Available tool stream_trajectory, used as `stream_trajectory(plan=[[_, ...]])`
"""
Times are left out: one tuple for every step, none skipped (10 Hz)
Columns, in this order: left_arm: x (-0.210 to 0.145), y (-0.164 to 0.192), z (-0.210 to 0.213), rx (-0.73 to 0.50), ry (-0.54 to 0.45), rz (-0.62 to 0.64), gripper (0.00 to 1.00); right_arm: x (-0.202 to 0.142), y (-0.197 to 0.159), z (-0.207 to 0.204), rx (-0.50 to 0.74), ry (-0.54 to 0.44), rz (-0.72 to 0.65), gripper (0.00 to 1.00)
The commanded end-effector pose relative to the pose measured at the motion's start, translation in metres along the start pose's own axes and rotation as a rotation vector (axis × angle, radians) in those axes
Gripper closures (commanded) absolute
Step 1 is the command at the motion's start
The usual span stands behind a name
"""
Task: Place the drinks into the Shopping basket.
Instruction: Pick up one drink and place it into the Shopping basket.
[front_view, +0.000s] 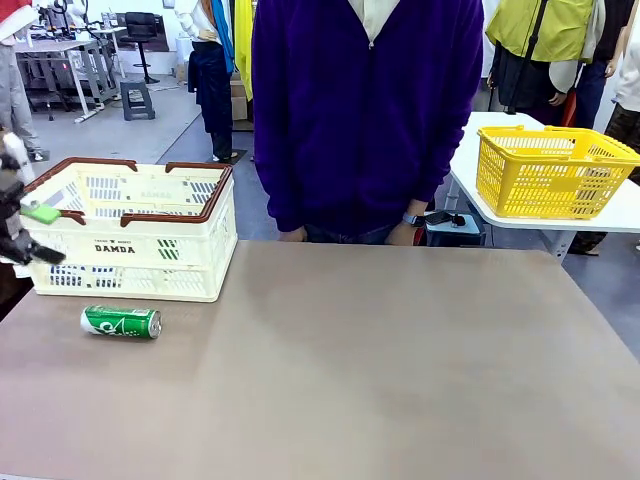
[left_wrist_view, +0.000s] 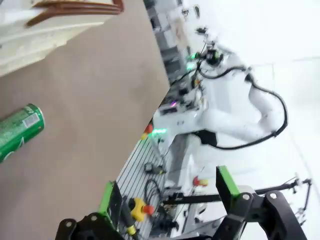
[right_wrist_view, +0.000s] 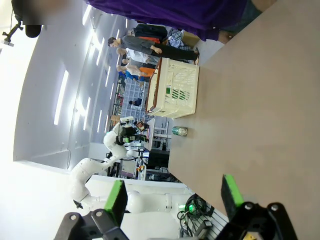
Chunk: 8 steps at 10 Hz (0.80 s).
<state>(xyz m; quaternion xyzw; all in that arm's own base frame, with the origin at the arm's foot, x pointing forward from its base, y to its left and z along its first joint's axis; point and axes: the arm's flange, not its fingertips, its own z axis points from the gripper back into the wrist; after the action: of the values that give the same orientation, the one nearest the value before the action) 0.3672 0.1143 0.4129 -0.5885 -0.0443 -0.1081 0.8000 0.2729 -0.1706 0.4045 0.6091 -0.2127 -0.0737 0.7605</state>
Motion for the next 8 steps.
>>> stream_trajectory(plan=[[0.0167, -0.0252, 0.0011, 0.065, 0.071, -0.054, 0.0, 0.0035, 0.0058, -0.0011, 0.022, -0.016, -0.012, 0.0], [0.0167, -0.0252, 0.0011, 0.065, 0.071, -0.054, 0.0, 0.0035, 0.0058, -0.0011, 0.022, -0.016, -0.012, 0.0], [0.0167, -0.0252, 0.0011, 0.065, 0.071, -0.054, 0.0, 0.0035, 0.0058, -0.0011, 0.022, -0.016, -0.012, 0.0], [0.0167, -0.0252, 0.0011, 0.065, 0.071, -0.054, 0.0, 0.0035, 0.0058, -0.0011, 0.022, -0.016, -0.012, 0.0], [0.0167, -0.0252, 0.0011, 0.065, 0.071, -0.054, 0.0, 0.0035, 0.0058, -0.0011, 0.022, -0.016, -0.012, 0.0], [0.0167, -0.0252, 0.0011, 0.065, 0.071, -0.054, 0.0, 0.0035, 0.0058, -0.0011, 0.022, -0.016, -0.012, 0.0], [0.0167, -0.0252, 0.0011, 0.065, 0.071, -0.054, 0.0, 0.0035, 0.0058, -0.0011, 0.022, -0.016, -0.012, 0.0], [0.0167, -0.0252, 0.0011, 0.065, 0.071, -0.054, 0.0, 0.0035, 0.0058, -0.0011, 0.022, -0.016, -0.012, 0.0]])
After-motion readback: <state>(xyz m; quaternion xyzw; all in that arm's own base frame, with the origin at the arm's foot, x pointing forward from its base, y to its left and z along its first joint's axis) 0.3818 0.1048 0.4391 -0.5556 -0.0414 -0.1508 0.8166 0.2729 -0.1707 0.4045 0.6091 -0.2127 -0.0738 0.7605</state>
